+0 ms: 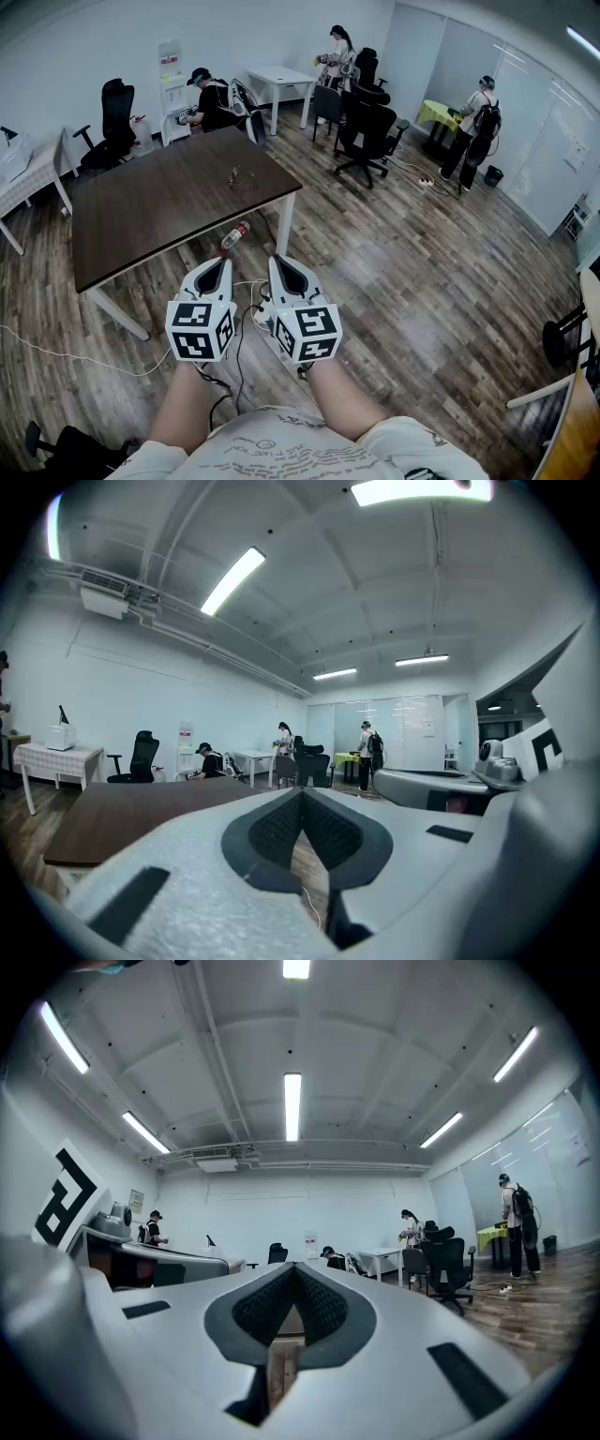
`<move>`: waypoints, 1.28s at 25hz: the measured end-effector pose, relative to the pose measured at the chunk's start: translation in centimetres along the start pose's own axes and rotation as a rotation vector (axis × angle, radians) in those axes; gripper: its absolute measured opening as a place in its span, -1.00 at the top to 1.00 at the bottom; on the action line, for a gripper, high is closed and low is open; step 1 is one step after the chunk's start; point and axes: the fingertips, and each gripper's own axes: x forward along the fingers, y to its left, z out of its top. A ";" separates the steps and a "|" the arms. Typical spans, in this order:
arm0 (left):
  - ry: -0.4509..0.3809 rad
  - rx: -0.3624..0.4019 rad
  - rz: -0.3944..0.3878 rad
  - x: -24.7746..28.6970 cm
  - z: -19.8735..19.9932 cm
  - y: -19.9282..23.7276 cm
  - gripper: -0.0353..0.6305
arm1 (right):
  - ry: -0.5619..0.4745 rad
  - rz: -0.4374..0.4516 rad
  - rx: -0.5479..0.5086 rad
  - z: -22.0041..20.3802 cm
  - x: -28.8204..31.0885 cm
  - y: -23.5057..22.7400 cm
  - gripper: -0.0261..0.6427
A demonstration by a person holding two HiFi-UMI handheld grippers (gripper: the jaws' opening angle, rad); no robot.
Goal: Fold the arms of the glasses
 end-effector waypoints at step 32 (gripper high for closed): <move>0.074 -0.019 0.005 8.6 -3.6 -7.1 0.85 | 0.105 -0.024 0.066 -4.9 -1.3 -10.6 0.87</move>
